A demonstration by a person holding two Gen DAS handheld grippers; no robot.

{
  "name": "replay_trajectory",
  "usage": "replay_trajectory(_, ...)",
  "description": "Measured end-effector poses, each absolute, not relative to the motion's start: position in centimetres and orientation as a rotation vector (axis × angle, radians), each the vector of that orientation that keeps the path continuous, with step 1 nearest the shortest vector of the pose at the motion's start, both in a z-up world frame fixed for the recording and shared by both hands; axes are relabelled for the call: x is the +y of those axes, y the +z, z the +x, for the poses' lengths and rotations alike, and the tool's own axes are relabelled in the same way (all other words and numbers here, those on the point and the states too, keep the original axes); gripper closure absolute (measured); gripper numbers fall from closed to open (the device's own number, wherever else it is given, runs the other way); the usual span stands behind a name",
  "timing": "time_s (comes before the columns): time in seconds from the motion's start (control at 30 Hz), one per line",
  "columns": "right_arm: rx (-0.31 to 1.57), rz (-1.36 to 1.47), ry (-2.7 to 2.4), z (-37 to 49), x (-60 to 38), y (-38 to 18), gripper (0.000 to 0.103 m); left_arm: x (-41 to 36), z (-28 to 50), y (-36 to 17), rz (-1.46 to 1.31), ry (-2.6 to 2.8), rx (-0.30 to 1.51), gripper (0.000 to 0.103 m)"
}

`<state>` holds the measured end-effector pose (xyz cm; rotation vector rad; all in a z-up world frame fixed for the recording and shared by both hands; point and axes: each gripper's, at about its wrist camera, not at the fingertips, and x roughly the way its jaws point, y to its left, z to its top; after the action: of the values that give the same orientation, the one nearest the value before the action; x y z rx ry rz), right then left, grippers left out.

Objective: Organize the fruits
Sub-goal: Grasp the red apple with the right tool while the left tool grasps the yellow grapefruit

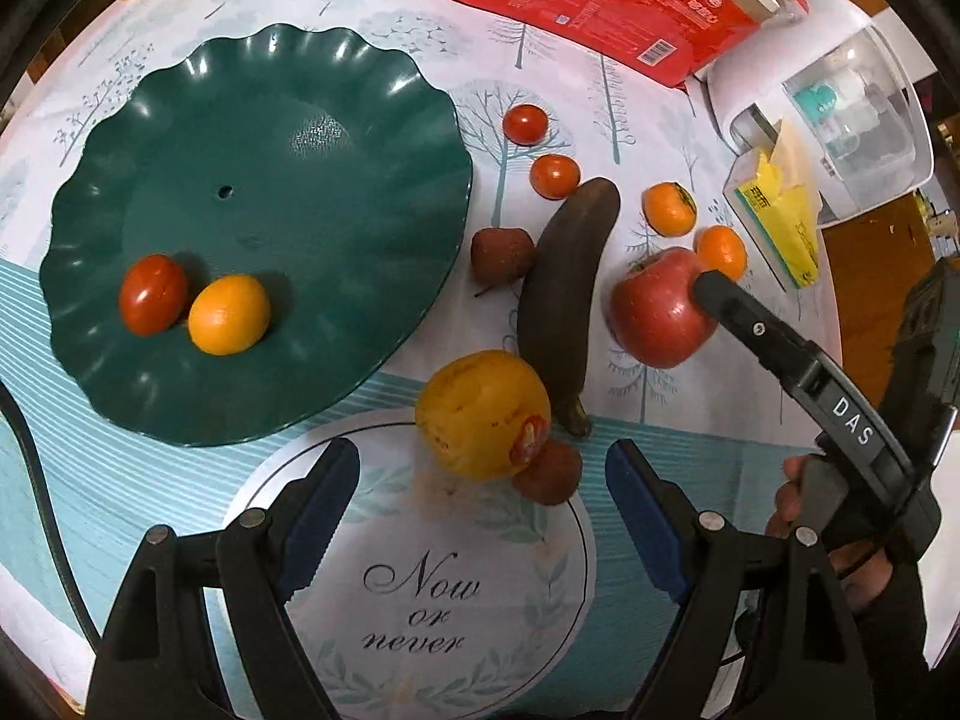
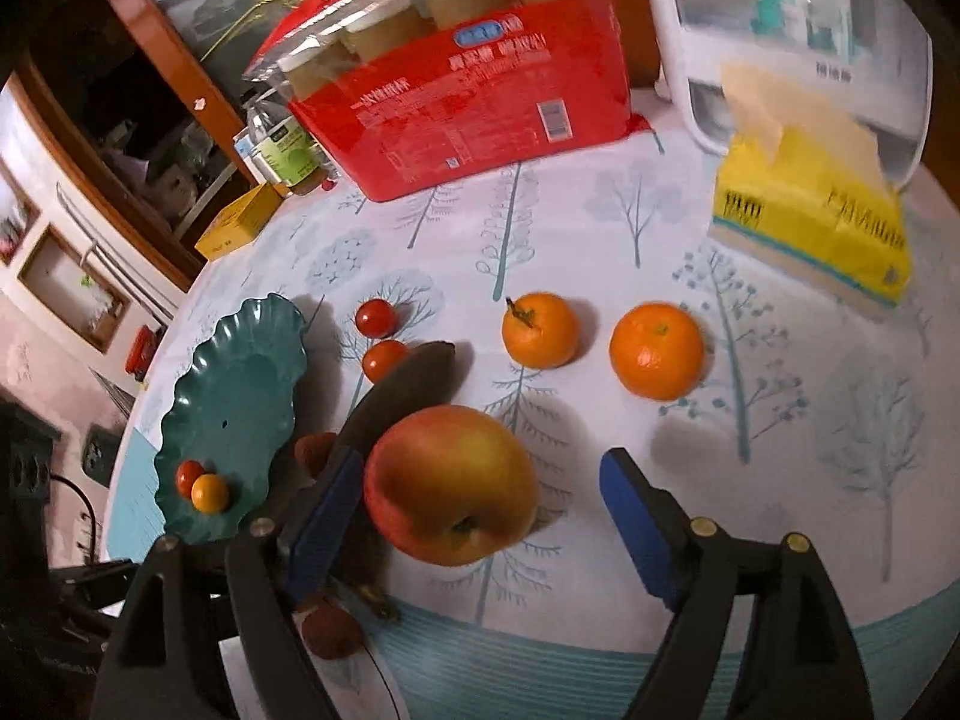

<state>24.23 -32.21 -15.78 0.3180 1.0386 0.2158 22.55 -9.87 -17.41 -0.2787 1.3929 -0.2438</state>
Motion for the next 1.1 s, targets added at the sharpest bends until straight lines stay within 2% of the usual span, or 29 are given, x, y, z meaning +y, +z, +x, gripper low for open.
replay_trajectory(0.33,1.034,0.388,0.28,24.9,-31.5,-18.0,0.02,-10.1,23.7,-19.6,-0.314,-0.236,1.397,0.023)
replay_trajectory(0.4,1.03,0.394,0.29,25.0,-31.3,-18.2,0.02,-10.2,23.9,-20.0,-0.307,-0.232,1.404,0.027)
replay_trajectory(0.47,1.026,0.397,0.298,25.0,-31.2,-18.4,0.02,-10.4,24.0,-20.2,-0.301,-0.229,1.407,0.037)
replay_trajectory(0.57,1.023,0.395,0.309,25.1,-31.0,-18.7,0.02,-10.5,24.2,-20.6,-0.302,-0.236,1.403,0.045)
replay_trajectory(0.63,1.028,0.388,0.305,25.2,-30.9,-18.9,0.02,-10.5,24.2,-20.7,-0.309,-0.244,1.4,0.048)
replay_trajectory(0.7,1.038,0.401,0.304,25.3,-31.0,-19.2,0.022,-10.7,24.2,-20.8,-0.306,-0.247,1.4,0.049)
replay_trajectory(0.77,1.031,0.412,0.302,25.2,-31.2,-19.2,0.029,-10.8,24.2,-20.8,-0.3,-0.25,1.395,0.051)
replay_trajectory(1.1,1.077,0.417,0.281,23.6,-31.7,-19.1,0.03,-10.2,23.3,-20.3,-0.331,-0.239,1.379,0.055)
